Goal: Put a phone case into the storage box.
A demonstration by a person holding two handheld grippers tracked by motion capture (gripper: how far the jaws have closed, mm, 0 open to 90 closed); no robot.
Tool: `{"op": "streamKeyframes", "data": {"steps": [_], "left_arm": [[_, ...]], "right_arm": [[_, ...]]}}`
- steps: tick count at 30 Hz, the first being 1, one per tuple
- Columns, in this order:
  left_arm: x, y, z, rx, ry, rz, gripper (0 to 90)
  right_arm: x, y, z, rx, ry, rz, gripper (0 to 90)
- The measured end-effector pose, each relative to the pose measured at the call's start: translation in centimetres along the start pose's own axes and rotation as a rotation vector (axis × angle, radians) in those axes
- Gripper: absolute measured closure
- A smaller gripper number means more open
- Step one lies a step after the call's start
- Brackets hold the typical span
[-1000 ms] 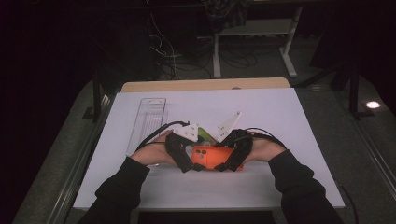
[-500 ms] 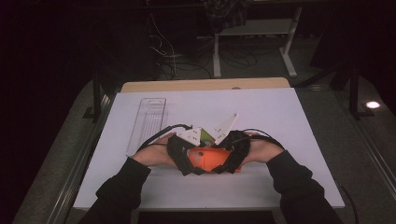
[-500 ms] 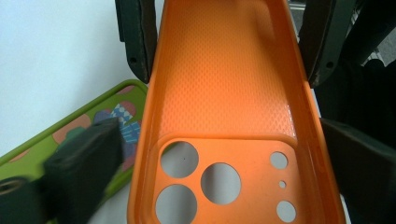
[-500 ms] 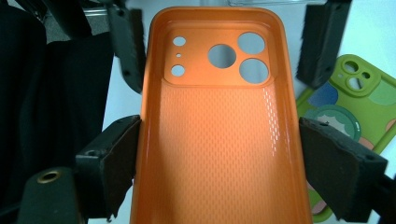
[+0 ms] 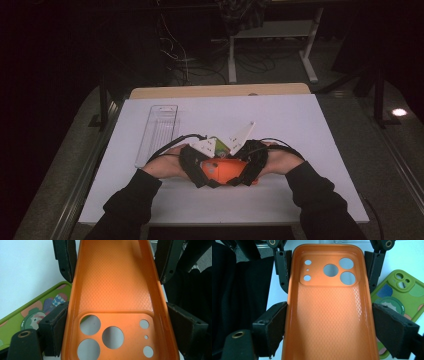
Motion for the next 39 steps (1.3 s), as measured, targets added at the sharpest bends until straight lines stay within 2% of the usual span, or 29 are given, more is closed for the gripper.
{"op": "streamKeyframes", "data": {"steps": [11, 16, 17, 18, 20, 22, 23, 27, 32, 34, 39], "left_arm": [[-0.2, 0.0, -0.1, 0.008, -0.014, -0.005, 16.0], [0.0, -0.1, 0.0, 0.015, -0.008, 0.013, 16.2], [0.1, -0.3, -0.2, 0.003, -0.026, 0.015, 16.2], [0.0, -0.2, -0.1, 0.023, -0.012, 0.020, 16.1], [0.1, -0.4, -0.3, 0.025, -0.020, 0.031, 16.1], [0.2, -0.7, -0.4, 0.031, -0.021, 0.045, 16.1], [0.3, -0.8, -0.4, 0.041, -0.017, 0.059, 16.1], [0.7, -1.4, -0.5, 0.079, -0.009, 0.097, 16.1], [1.0, -2.0, -0.8, 0.110, -0.017, 0.154, 16.1], [1.2, -2.2, -0.8, 0.112, -0.019, 0.171, 16.1], [1.4, -2.7, -0.8, 0.160, 0.000, 0.239, 16.1]], "right_arm": [[-0.2, -0.1, -0.3, 0.003, -0.014, -0.001, 14.5], [0.2, -0.1, -0.1, 0.000, 0.012, -0.014, 13.0], [0.6, 0.1, 0.0, -0.002, 0.020, -0.026, 12.9], [0.9, 0.1, 0.0, -0.007, 0.029, -0.028, 12.9], [1.5, 0.1, -0.1, -0.048, 0.028, -0.035, 12.5], [2.2, 0.7, -0.3, -0.058, 0.042, -0.075, 12.8], [2.3, 1.1, -0.2, -0.040, 0.062, -0.085, 12.7], [3.5, 2.0, -0.7, -0.079, 0.087, -0.153, 11.9], [4.7, 3.0, -1.5, -0.177, 0.103, -0.253, 10.2], [5.1, 3.2, -1.8, -0.226, 0.116, -0.281, 9.3], [5.9, 3.8, -2.7, -0.306, 0.137, -0.352, 7.9]]}}
Point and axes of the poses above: each handheld gripper's, and its own axes: x roughly backward along the jaws, z roughly out of its top, y roughly to its right, the point moved 9 cm from there along -x, roughly forward along the jaws, and after that the axes turned 5 degrees about y, right-handed, at the moved point
